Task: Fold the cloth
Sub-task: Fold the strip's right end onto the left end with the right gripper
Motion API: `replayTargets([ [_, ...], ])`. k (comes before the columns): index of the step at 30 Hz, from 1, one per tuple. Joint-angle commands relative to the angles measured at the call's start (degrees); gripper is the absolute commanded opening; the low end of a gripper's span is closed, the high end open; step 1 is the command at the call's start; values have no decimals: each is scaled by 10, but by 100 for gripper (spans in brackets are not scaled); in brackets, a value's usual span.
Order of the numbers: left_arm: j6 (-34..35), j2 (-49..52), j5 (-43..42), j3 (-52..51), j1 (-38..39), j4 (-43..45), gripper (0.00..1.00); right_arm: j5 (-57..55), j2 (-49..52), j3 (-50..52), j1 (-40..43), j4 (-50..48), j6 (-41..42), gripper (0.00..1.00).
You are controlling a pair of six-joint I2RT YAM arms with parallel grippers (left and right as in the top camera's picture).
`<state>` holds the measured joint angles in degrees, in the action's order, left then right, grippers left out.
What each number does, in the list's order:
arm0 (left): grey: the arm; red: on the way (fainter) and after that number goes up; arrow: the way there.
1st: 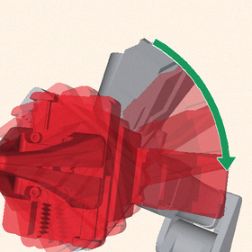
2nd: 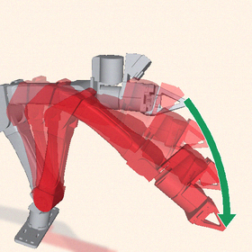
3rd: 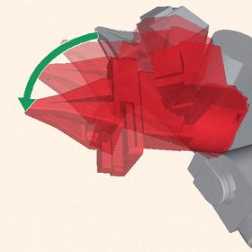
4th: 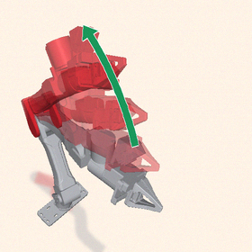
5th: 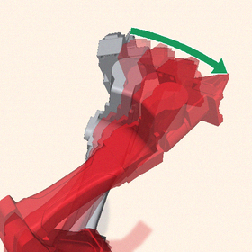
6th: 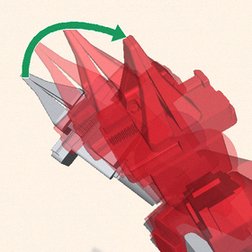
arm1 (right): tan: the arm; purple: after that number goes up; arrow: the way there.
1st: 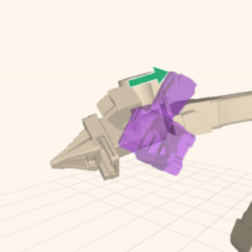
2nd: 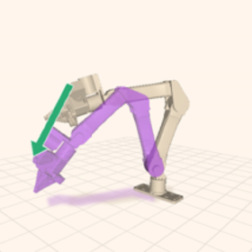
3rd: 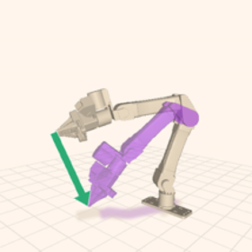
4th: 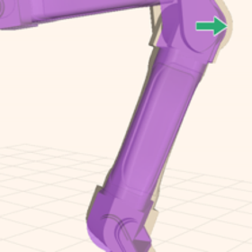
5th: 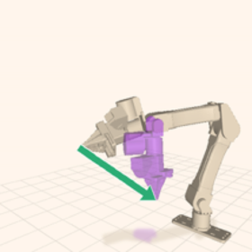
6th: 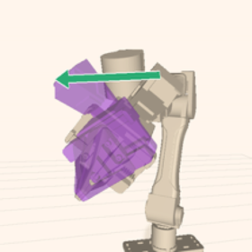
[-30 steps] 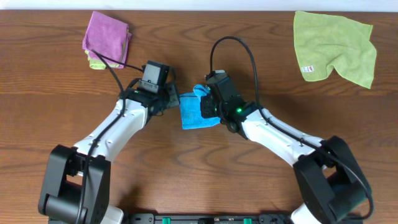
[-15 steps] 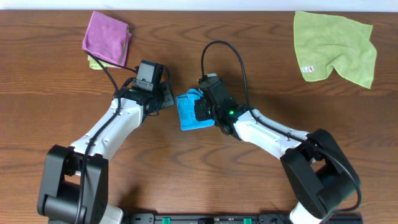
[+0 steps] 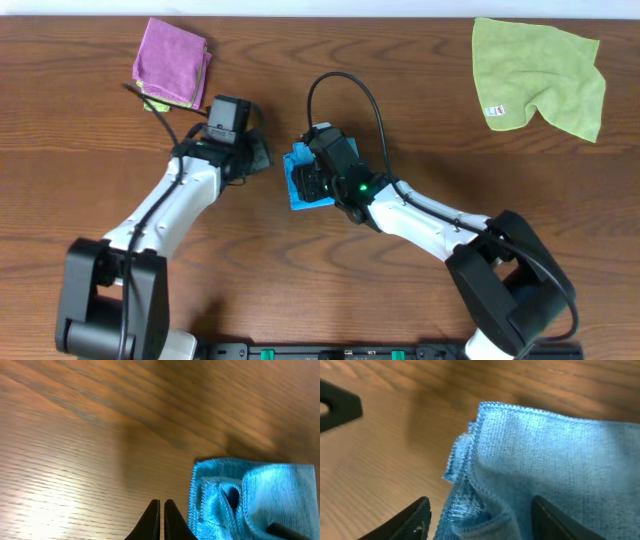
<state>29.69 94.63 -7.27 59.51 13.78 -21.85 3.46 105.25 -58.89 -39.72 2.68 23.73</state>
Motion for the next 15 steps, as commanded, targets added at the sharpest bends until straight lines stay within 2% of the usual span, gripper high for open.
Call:
replayTargets([
  [1,-11,-27,9,11,-19,-4,6,39,0,-11,-8,-2,-4,69],
  [15,-14,-34,9,11,-45,-5,6,101,0,-11,-25,34,-4,79],
])
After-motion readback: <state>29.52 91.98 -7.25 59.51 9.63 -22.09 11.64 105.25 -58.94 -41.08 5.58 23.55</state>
